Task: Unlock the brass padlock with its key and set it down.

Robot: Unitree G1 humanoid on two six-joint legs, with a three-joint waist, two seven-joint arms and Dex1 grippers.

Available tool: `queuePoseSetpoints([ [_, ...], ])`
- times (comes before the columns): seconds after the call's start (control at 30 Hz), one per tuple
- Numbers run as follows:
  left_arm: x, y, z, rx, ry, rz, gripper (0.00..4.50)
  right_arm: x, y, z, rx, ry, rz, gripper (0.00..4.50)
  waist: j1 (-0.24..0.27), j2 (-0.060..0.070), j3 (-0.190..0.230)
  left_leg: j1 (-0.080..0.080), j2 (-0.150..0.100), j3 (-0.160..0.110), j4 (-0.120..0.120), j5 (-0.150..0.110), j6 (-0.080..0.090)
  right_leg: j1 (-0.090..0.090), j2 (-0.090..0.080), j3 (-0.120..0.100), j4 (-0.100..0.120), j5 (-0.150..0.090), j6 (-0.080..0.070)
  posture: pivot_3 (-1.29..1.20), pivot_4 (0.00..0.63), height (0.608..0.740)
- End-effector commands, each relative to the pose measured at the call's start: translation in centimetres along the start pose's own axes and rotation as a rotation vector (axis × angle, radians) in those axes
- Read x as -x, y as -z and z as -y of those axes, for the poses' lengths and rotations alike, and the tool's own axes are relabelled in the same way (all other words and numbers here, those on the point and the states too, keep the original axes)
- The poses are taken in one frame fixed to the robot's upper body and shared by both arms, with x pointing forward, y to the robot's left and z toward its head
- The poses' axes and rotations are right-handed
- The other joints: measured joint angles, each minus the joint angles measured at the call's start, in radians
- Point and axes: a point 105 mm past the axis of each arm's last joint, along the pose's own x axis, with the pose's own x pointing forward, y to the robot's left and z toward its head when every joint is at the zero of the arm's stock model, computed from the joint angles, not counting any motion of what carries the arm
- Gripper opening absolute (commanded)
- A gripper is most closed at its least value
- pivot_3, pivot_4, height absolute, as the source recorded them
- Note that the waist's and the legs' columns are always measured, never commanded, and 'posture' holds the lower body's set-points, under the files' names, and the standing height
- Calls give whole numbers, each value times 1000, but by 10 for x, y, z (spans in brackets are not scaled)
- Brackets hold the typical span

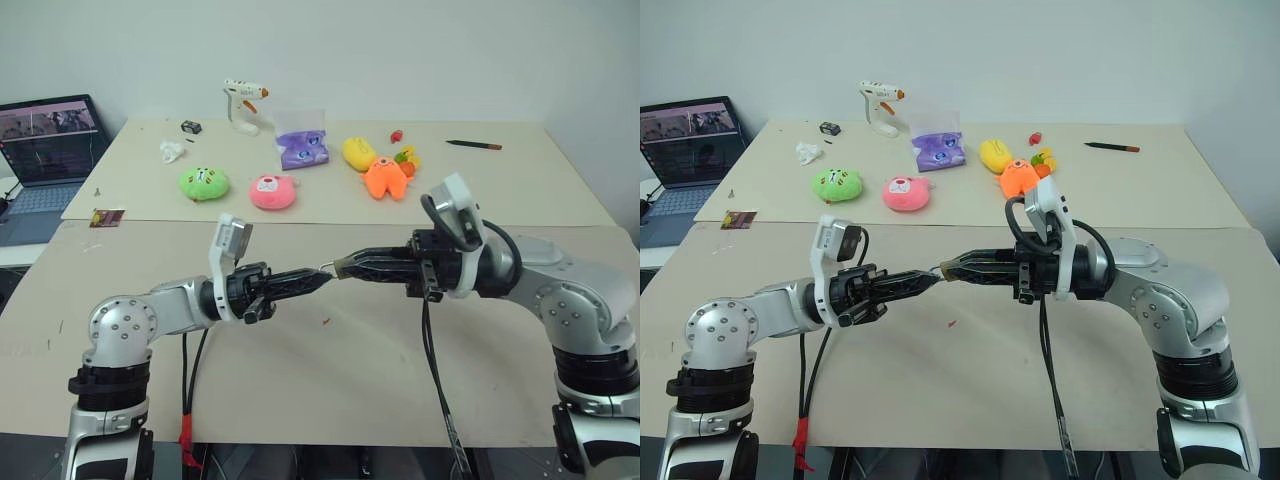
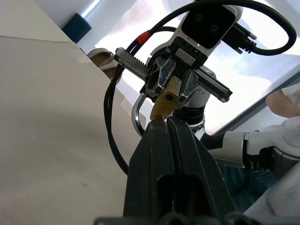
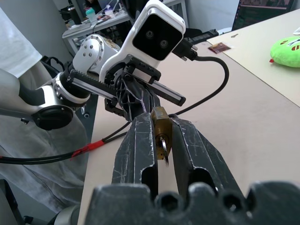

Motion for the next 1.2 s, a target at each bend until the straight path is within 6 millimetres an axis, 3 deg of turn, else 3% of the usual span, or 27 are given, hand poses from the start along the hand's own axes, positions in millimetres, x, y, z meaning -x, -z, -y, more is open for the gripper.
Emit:
queuePoseSetpoints([
  [0.03, -1, -5, 3, -28, 10, 25, 83, 2, -17, -14, 48, -57, 34, 254, 0, 0, 0, 0, 0, 0, 0, 0, 0, 0, 0, 0, 0, 0, 0, 0, 150, 740],
  [0.4, -2, -7, 1, -31, 6, 31, 83, 5, -15, -30, 45, -119, 16, 254, 1, 0, 0, 0, 0, 0, 0, 0, 0, 0, 0, 0, 0, 0, 0, 0, 150, 740],
  [0.9, -1, -7, -3, -39, -19, 40, 83, 0, -26, -8, 99, -24, 75, 254, 0, 0, 0, 0, 0, 0, 0, 0, 0, 0, 0, 0, 0, 0, 0, 0, 150, 740],
  [1.03, 9, -1, -10, -41, -78, 28, 83, 7, -25, -5, 96, -16, 57, 254, -1, 0, 0, 0, 0, 0, 0, 0, 0, 0, 0, 0, 0, 0, 0, 0, 150, 740],
  [1.13, 25, 4, -18, -58, -147, 17, 881, 19, -25, 1, 98, -4, 24, 254, -2, 0, 0, 0, 0, 0, -1, 0, 0, 0, 0, 0, 0, 0, 0, 0, 150, 740],
  [1.2, 35, 6, -22, -67, -185, 16, 1650, 26, -26, 4, 101, 1, 6, 254, -1, 0, 0, 0, 0, 0, -1, 0, 0, 0, 0, 0, 0, 0, 0, 0, 150, 740],
])
